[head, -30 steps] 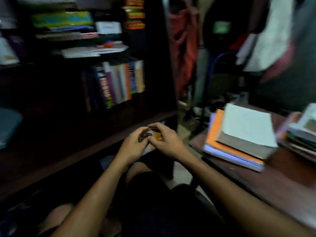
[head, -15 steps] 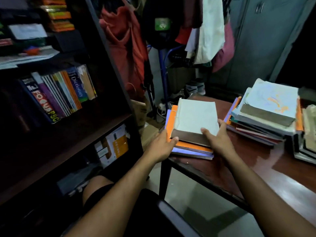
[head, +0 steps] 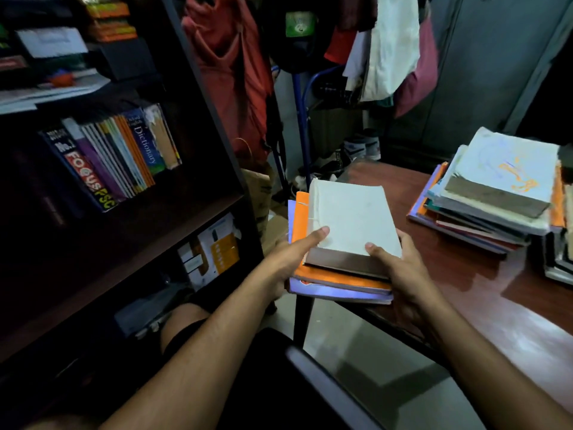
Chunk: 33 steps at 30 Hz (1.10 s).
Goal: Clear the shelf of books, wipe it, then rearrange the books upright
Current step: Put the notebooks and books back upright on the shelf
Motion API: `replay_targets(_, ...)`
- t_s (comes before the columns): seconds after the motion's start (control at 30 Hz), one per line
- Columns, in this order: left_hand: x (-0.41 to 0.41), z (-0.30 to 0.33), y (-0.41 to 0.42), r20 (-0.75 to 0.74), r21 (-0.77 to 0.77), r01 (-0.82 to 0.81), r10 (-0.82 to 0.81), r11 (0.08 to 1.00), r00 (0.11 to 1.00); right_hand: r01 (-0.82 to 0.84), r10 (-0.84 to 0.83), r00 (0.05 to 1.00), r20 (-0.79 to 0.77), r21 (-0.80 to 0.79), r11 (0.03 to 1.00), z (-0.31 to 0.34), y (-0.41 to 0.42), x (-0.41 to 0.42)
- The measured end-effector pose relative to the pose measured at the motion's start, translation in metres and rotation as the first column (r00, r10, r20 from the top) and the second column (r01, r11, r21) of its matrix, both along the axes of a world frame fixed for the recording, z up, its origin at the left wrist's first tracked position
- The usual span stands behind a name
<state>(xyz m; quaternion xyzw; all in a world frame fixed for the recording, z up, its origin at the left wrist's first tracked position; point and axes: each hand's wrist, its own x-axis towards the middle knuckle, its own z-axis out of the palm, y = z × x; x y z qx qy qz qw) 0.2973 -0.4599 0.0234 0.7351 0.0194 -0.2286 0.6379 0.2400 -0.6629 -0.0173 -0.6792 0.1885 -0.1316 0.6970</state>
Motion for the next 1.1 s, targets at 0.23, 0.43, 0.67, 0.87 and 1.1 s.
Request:
replay_targets(0.23,-0.047,0.010,0.087,0.107,0.017,-0.315,0.311,0.949,0.944,-0.158,0.154,0.981,0.117,0.026,0.987,0.014,0.092,-0.028)
replay_targets(0.43,-0.094,0.033,0.235,0.279,-0.099,-0.466,0.474,0.879,0.835,-0.491,0.505,0.857,0.102,-0.130,0.861,0.035,0.224,-0.006)
replay_targets(0.67,-0.098,0.042,0.360,0.191,-0.069,-0.667,0.666,0.742,0.721,-0.716,0.731,0.676,-0.093,-0.316,0.622,0.047,0.364,0.050)
replay_targets(0.87,-0.098,0.047,0.432,0.274,0.222,-0.606,0.548,0.764,0.791,-0.732,0.725,0.656,-0.210,-0.412,0.543,0.058,0.423,0.046)
replay_targets(1.1,-0.110,0.047,0.462,0.312,0.681,-0.543,0.476,0.492,0.823,-0.762,0.756,0.580,-0.305,-0.531,0.370,0.074,0.472,0.045)
